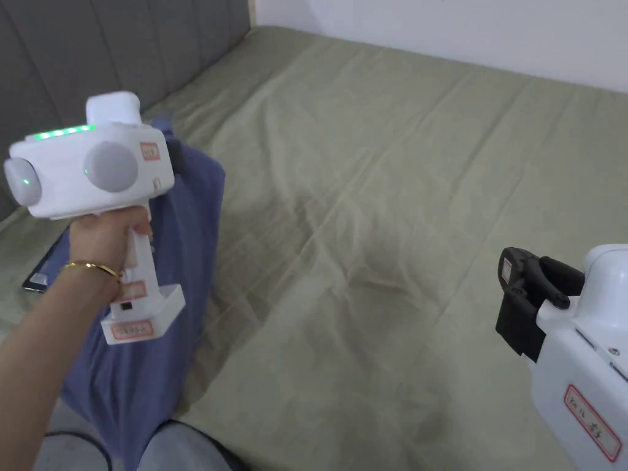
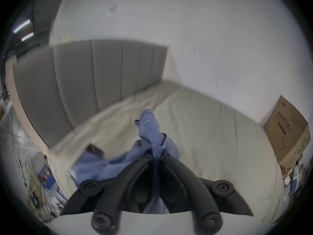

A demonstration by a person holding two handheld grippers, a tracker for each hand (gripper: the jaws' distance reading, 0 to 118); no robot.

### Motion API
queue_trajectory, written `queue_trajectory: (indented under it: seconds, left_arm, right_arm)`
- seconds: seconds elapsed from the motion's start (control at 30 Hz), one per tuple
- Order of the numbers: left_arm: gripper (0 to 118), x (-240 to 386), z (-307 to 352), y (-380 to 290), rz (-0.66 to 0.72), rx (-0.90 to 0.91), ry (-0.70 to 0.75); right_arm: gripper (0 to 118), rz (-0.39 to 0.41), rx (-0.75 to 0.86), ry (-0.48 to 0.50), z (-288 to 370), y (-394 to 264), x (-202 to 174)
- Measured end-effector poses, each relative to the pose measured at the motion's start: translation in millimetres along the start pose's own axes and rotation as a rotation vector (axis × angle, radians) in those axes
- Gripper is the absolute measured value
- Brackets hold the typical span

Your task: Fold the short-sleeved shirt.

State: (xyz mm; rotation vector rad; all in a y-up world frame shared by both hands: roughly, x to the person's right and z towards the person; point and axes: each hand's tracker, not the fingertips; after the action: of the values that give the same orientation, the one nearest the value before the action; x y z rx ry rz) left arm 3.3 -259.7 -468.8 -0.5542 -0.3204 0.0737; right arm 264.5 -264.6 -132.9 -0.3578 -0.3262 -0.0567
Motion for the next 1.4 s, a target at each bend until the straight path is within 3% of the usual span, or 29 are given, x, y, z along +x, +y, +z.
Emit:
queue_trajectory:
  seconds: [0.37,0.6,0.8,1.07,1.4]
  left_arm:
    - [4,86.0,169.0,136.0,-0.113,0.446,-0.299]
    - [4,168.4,229.8,206.3,-0.141,0.576,-0.493]
    - [4,235.9,234.6,223.4,-0.119,0.525,-0.65]
    - [4,316.2,176.1,167.4,-0.204,0.315,-0.732]
    - [4,391.9,22.5,-57.0,-0.465,-0.219,-0.613]
  right_arm:
    - [0,-0.077,0.116,-0.098,64.1,7.4,34.7]
    - [0,-0.065,0.193,-0.201,101.8,16.4,62.4]
    - [0,-0.083,0.223,-0.309,131.5,18.8,88.6]
    - [0,-0.089,0.213,-0.398,152.4,10.0,108.4]
    - [0,-0.116,0.162,-0.447,147.8,-8.9,122.0]
